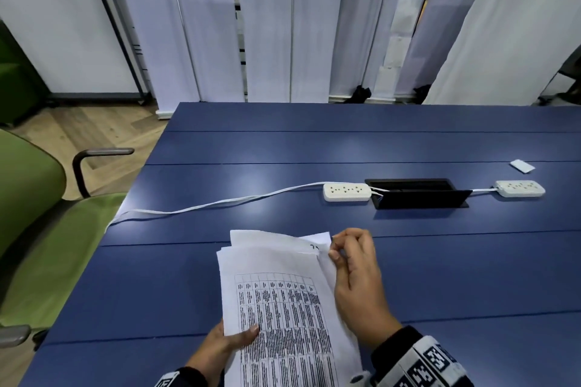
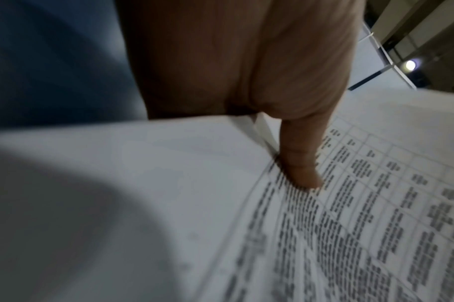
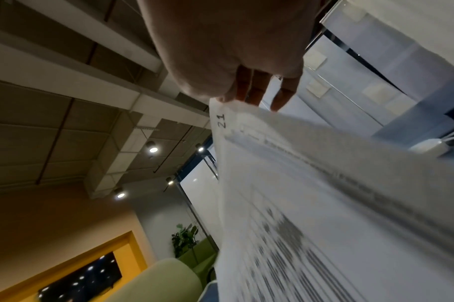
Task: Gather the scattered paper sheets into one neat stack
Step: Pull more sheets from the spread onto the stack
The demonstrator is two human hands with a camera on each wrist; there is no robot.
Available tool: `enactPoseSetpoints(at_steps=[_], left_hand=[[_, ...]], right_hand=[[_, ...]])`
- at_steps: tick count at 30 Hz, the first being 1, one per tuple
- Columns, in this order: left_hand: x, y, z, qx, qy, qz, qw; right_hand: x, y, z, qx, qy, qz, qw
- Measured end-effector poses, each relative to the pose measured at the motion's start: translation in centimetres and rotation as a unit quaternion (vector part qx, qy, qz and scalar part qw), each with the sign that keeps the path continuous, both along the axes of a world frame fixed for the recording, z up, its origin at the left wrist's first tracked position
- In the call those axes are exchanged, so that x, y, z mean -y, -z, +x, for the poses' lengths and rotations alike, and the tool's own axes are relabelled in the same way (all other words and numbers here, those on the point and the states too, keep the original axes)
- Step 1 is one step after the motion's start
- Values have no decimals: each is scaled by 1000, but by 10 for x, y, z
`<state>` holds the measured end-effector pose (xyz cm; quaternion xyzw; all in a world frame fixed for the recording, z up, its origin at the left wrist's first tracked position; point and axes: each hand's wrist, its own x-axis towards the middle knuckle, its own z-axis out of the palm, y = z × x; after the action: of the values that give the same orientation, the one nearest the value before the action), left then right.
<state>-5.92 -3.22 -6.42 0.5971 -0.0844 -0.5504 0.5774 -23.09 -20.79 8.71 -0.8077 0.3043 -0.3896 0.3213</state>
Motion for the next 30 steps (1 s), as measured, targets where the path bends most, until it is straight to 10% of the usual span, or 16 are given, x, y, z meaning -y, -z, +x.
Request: enactPoseSetpoints(at_steps=[4,8,11,16,21,30], left_hand=[[-8,5,-2,31,2,12,999],[-9,4,-2,70,3,23,997],[-8,2,-5,68,9,27,997],[-10,4,-8,37,-19,19,999],[-8,2,-12,67,-17,17,997],[-4,7,-18,97,-37,47,994]], right_hand=[[2,-16,1,51,51,-13,997],[22,12,-1,63,55,258,963],[34,71,-26,-119,52,403,906],[30,123,-76,-337,206,254,883],[49,125,-105,-410,363,300,781],[52,123,-87,-291,374,437,765]])
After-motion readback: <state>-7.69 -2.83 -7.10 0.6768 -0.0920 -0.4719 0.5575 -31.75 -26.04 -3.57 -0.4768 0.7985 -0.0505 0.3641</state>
